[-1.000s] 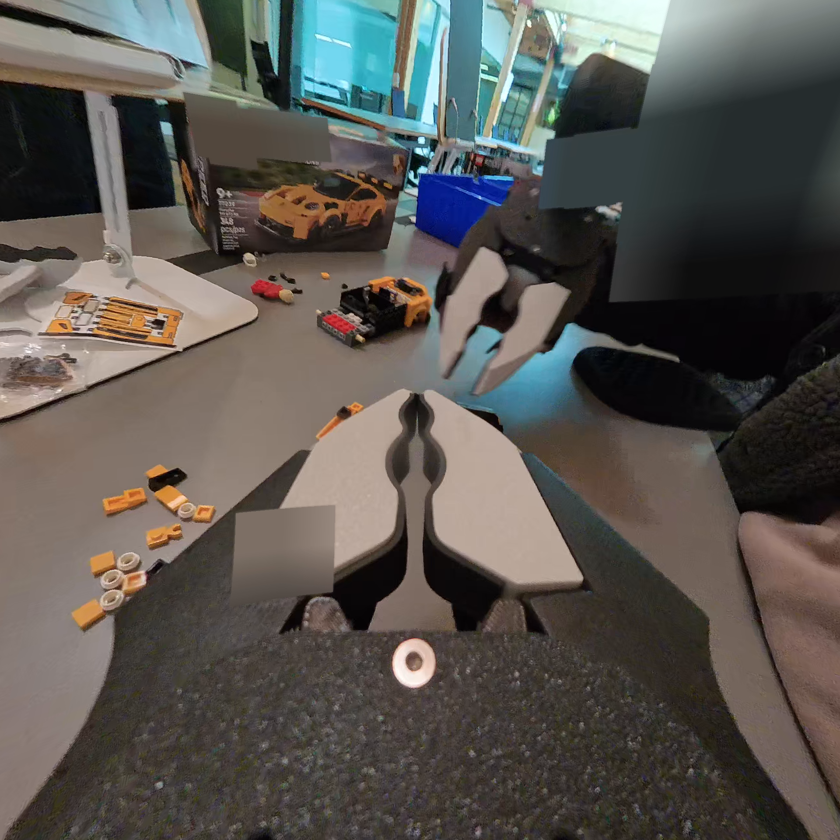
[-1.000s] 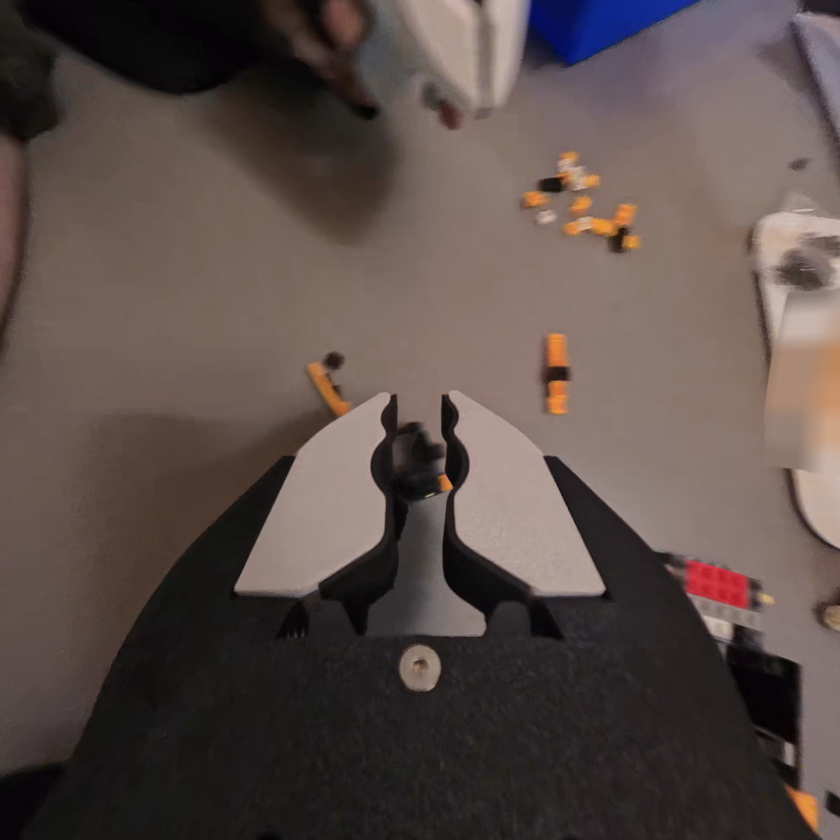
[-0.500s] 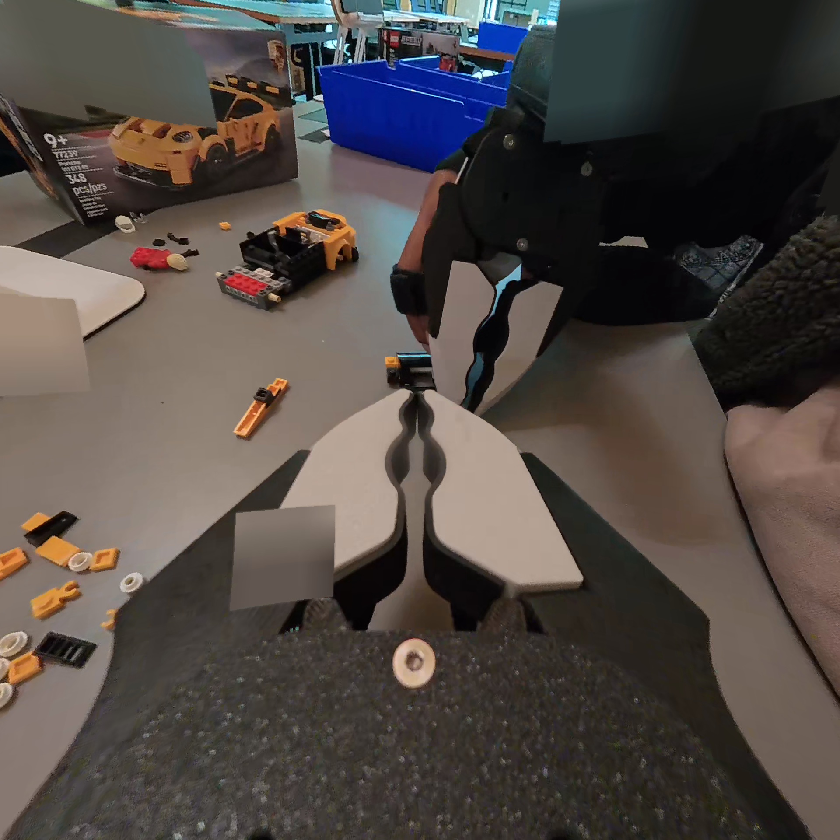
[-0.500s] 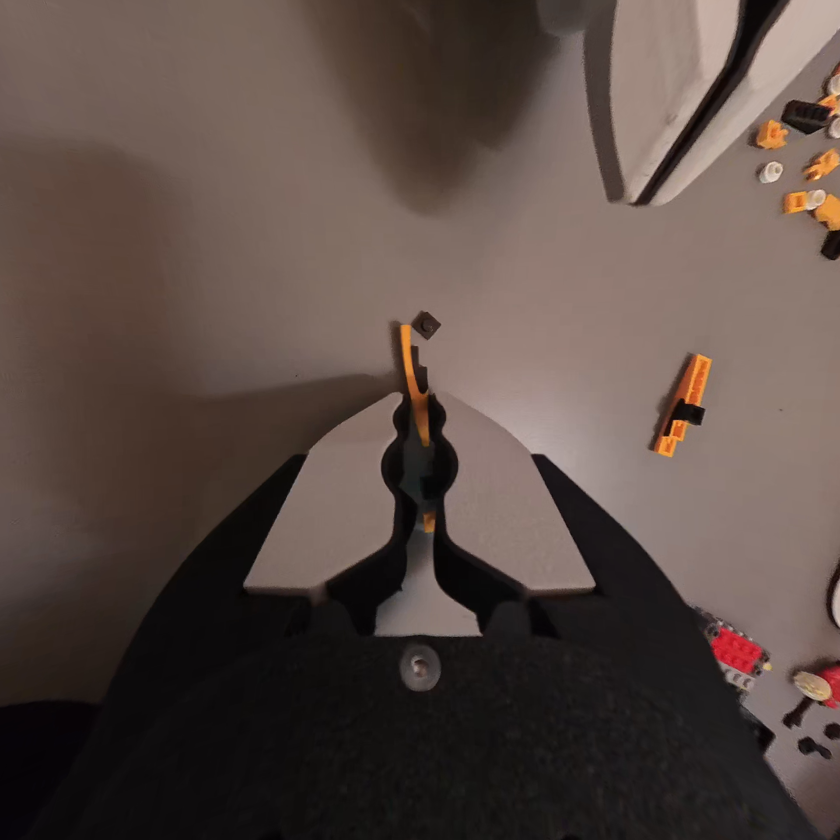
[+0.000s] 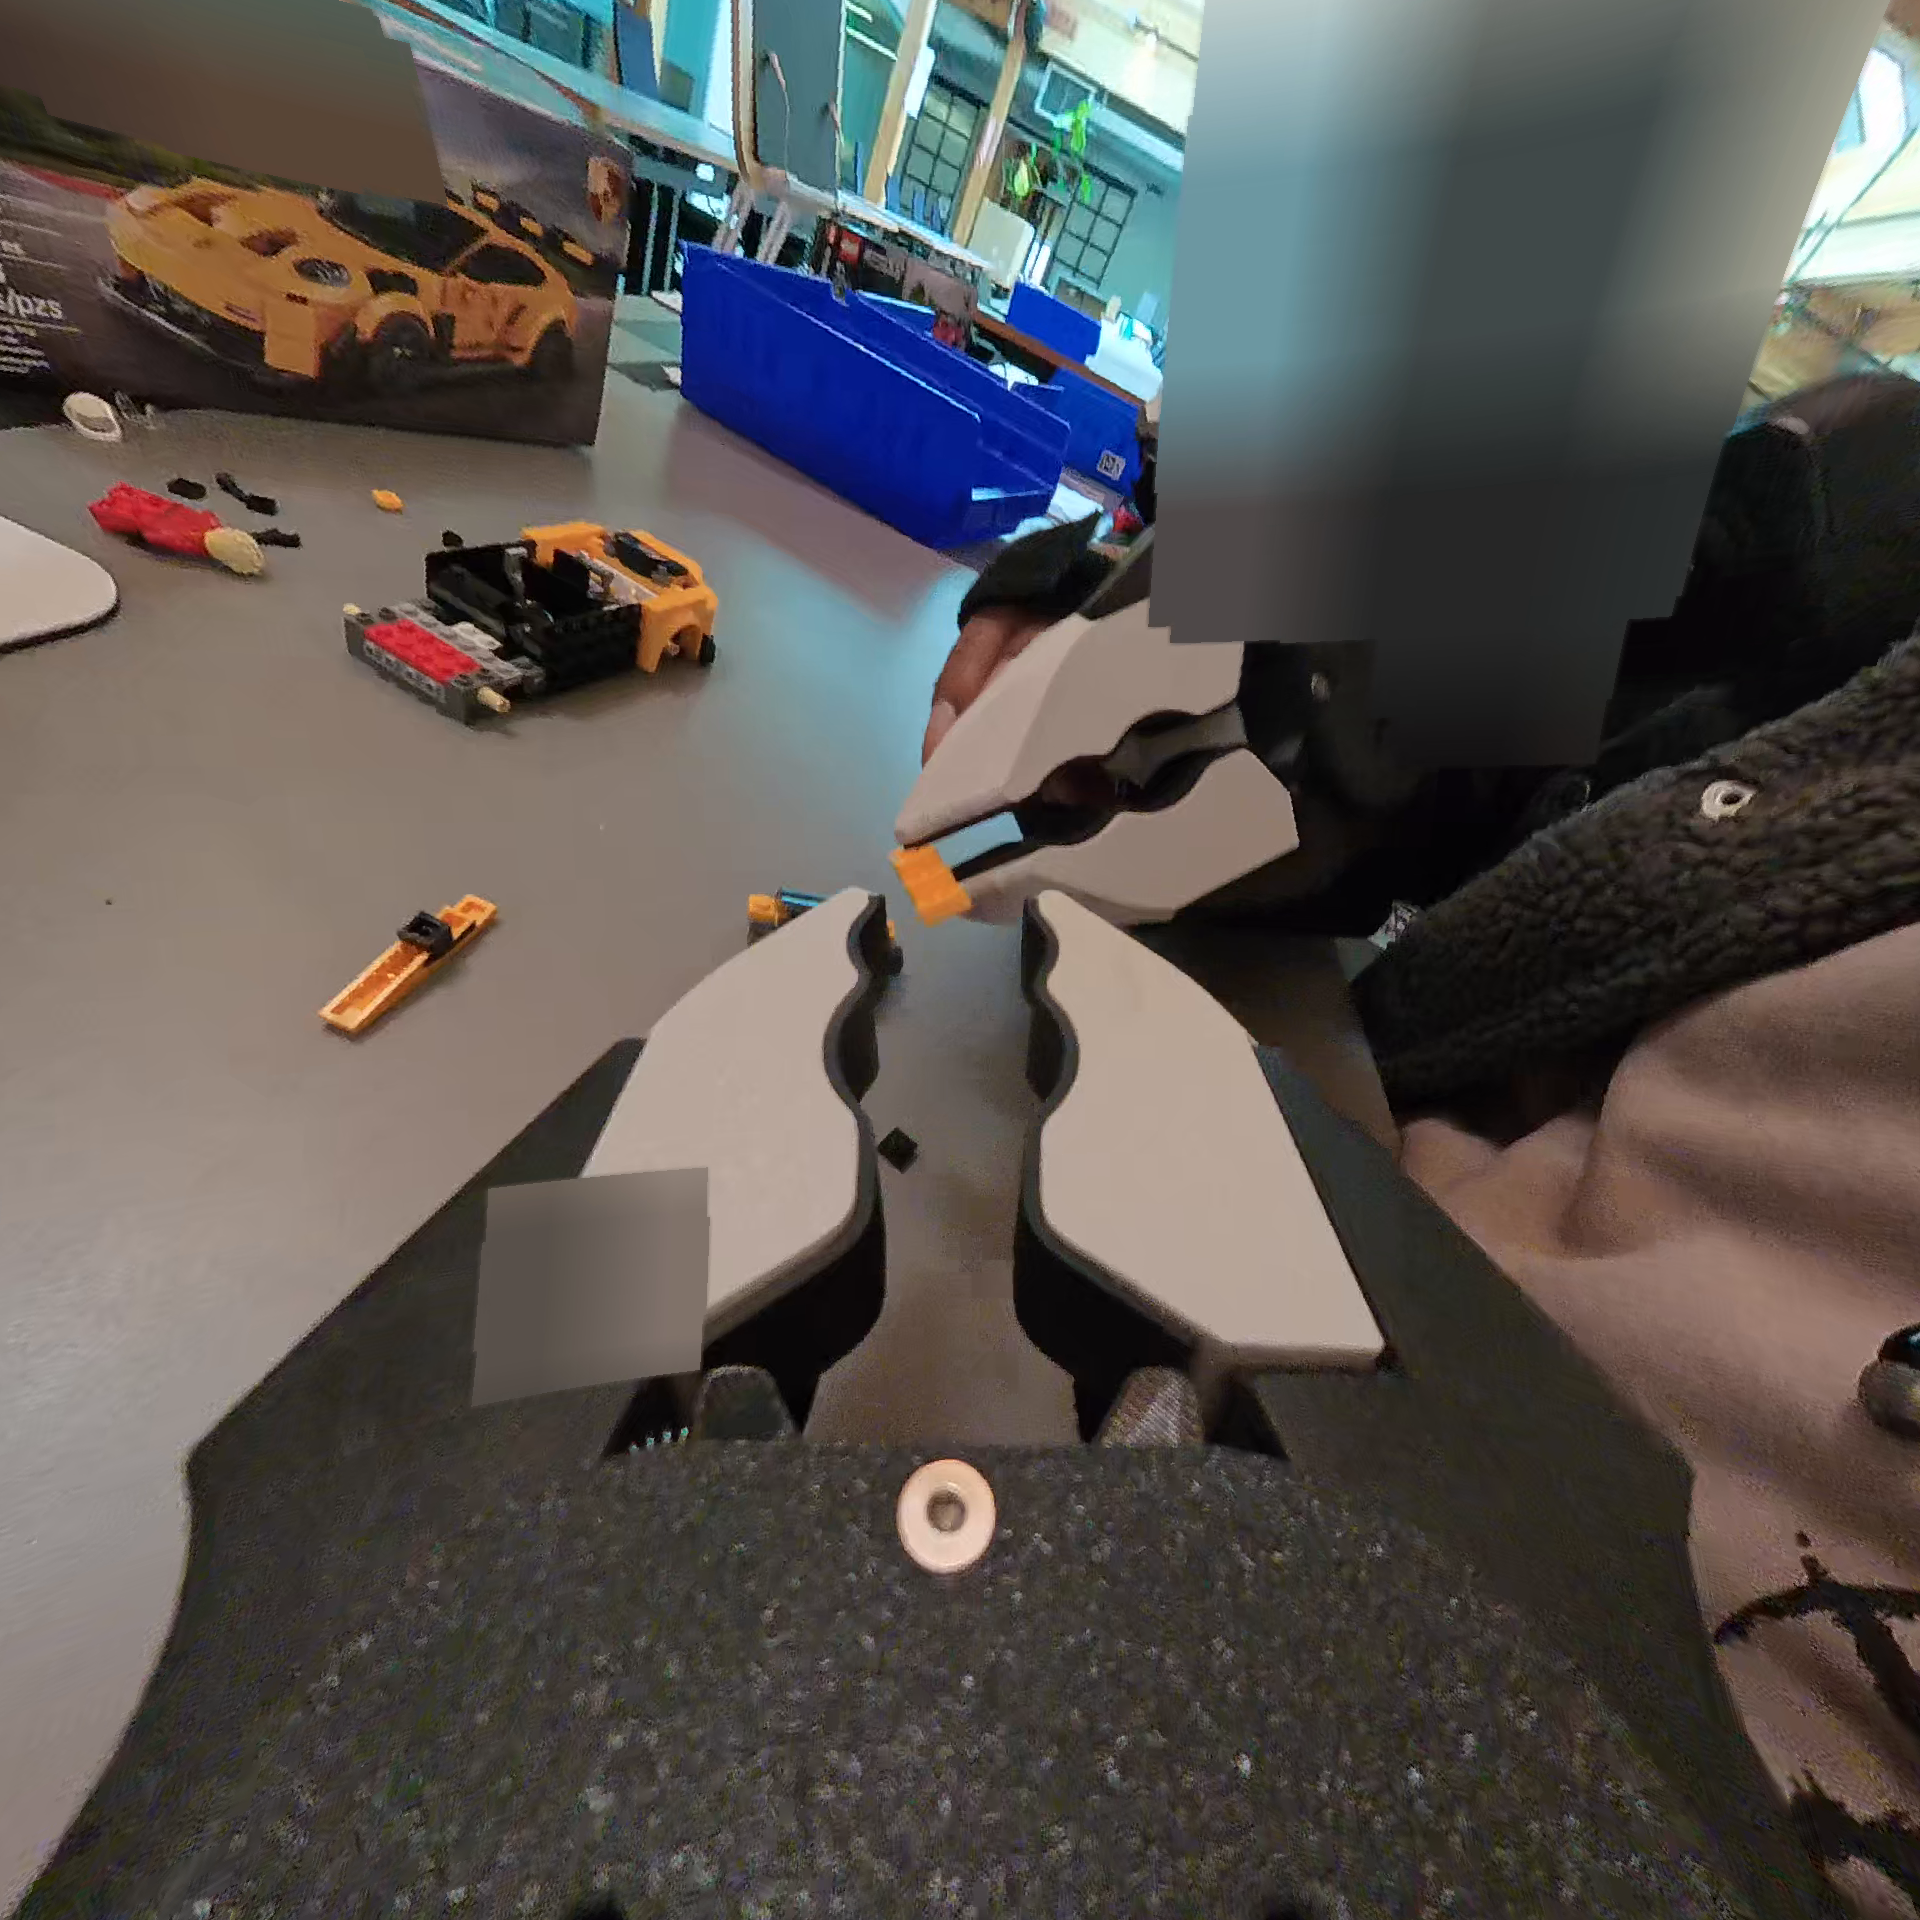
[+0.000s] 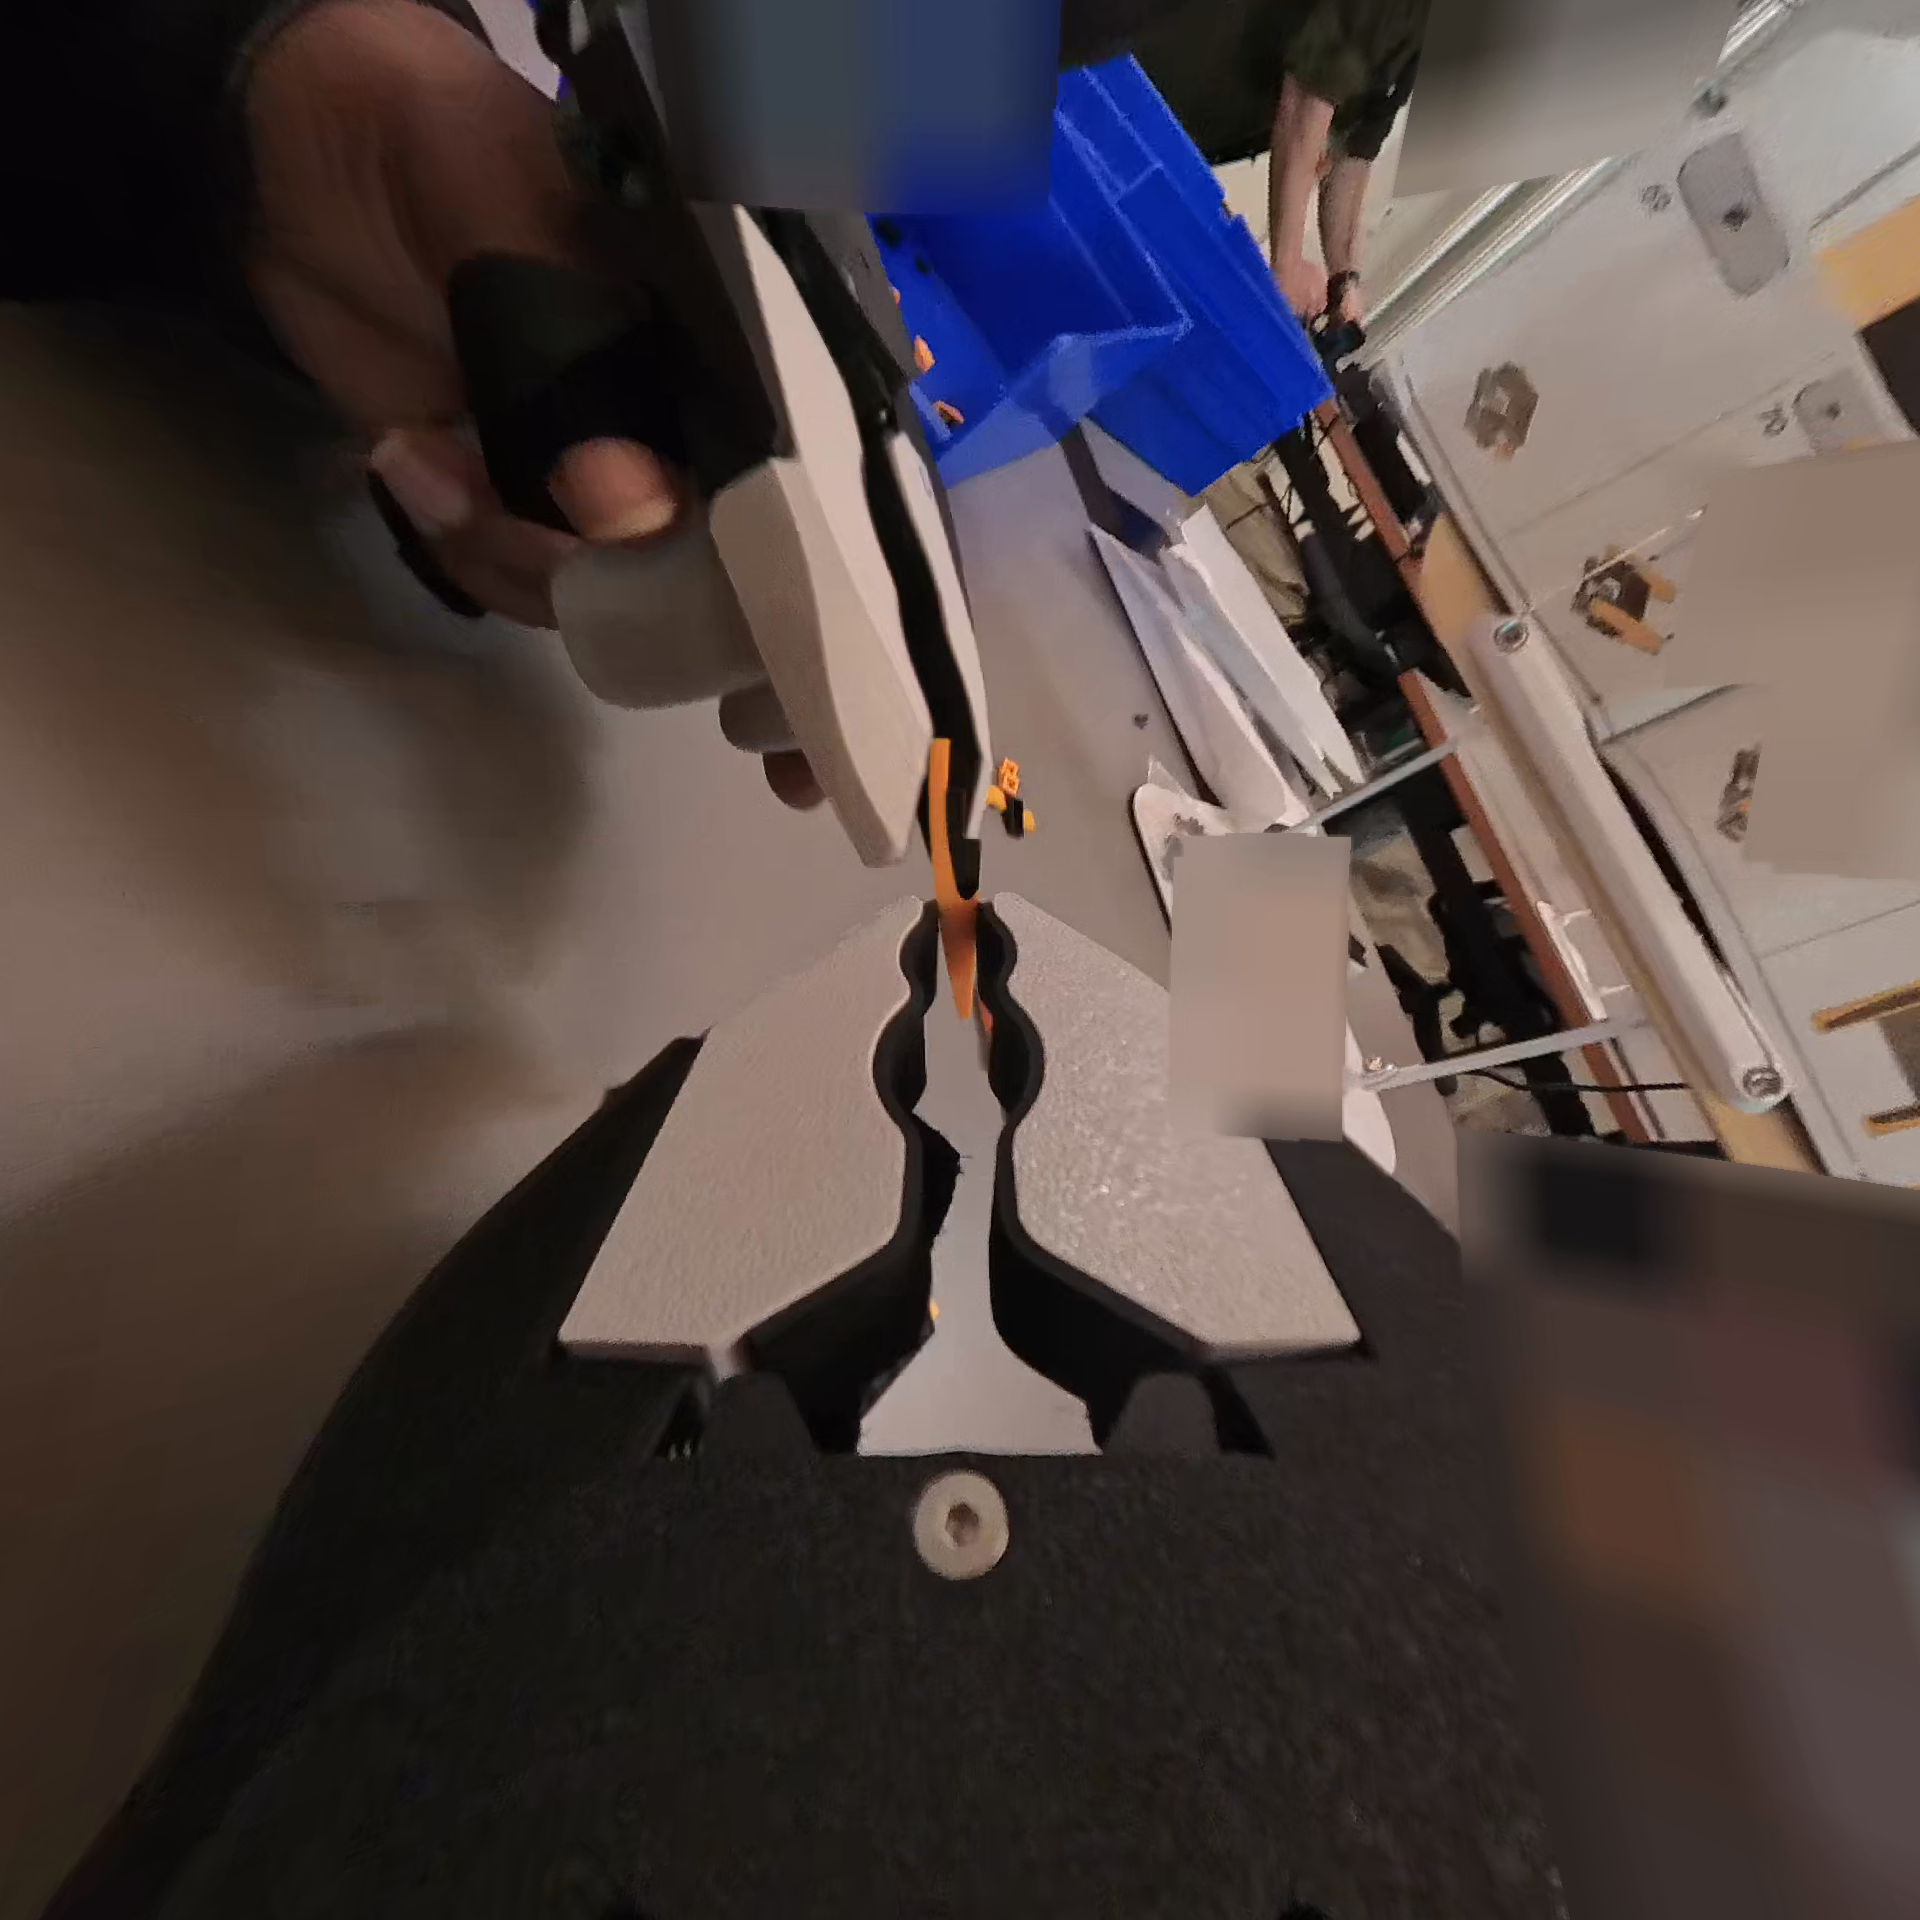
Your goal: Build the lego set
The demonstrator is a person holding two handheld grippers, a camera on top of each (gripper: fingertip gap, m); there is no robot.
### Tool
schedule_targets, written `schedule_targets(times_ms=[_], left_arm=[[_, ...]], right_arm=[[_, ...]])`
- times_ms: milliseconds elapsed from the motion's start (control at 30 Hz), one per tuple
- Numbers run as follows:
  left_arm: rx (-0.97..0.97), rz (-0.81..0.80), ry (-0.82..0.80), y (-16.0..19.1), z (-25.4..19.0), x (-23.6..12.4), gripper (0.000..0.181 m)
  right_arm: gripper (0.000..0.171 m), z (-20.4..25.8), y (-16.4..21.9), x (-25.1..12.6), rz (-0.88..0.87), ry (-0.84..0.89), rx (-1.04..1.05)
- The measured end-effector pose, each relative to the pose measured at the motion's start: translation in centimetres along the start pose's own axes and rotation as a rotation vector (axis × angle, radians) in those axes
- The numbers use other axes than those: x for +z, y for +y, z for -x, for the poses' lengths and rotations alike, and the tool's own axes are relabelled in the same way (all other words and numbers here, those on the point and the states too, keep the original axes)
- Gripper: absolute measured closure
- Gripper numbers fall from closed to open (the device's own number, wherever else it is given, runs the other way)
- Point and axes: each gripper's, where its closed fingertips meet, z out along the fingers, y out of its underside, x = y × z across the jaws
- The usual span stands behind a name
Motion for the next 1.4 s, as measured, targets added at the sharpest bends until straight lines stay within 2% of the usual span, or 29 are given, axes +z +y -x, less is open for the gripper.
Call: schedule_targets(times_ms=[133,267,367,467,567,733,1000,1067,1100,1267,1400], left_arm=[[0.019,-0.018,-0.026,-0.5,0.2,-0.4,0.172],[0.078,0.010,-0.019,-0.3,0.0,-0.6,0.173],[0.210,0.034,-0.065,-0.4,0.4,-1.0,0.173],[0.301,0.041,-0.143,-0.8,1.4,-1.8,0.173],[0.324,0.052,-0.174,-0.7,1.9,-2.0,0.173],[0.342,0.070,-0.194,-0.6,2.2,-2.2,0.173],[0.344,0.071,-0.199,-0.7,2.3,-2.6,0.173],[0.344,0.073,-0.197,-0.7,2.2,-2.6,0.173],[0.344,0.073,-0.195,-0.7,2.2,-2.6,0.173],[0.342,0.082,-0.186,-0.5,2.0,-2.5,0.173],[0.346,0.091,-0.191,-0.5,2.0,-2.5,0.173]], right_arm=[[0.164,0.1,-0.9,0.2,-0.017,0.024,-0.039],[0.165,0.5,-1.0,0.0,-0.043,-0.024,-0.015],[0.165,0.6,0.0,-0.4,-0.004,-0.193,0.203],[0.163,2.8,2.7,-1.0,0.189,-0.469,0.416],[0.160,5.9,4.3,-1.2,0.334,-0.607,0.473],[0.161,7.7,5.6,0.0,0.437,-0.585,0.513],[0.164,7.6,6.0,0.4,0.469,-0.562,0.512],[0.164,7.4,6.4,-0.2,0.500,-0.578,0.474],[0.171,7.1,6.7,-0.8,0.530,-0.589,0.441],[0.171,5.1,8.5,-4.7,0.732,-0.666,0.242],[0.170,4.0,8.3,-4.3,0.720,-0.637,0.220]])
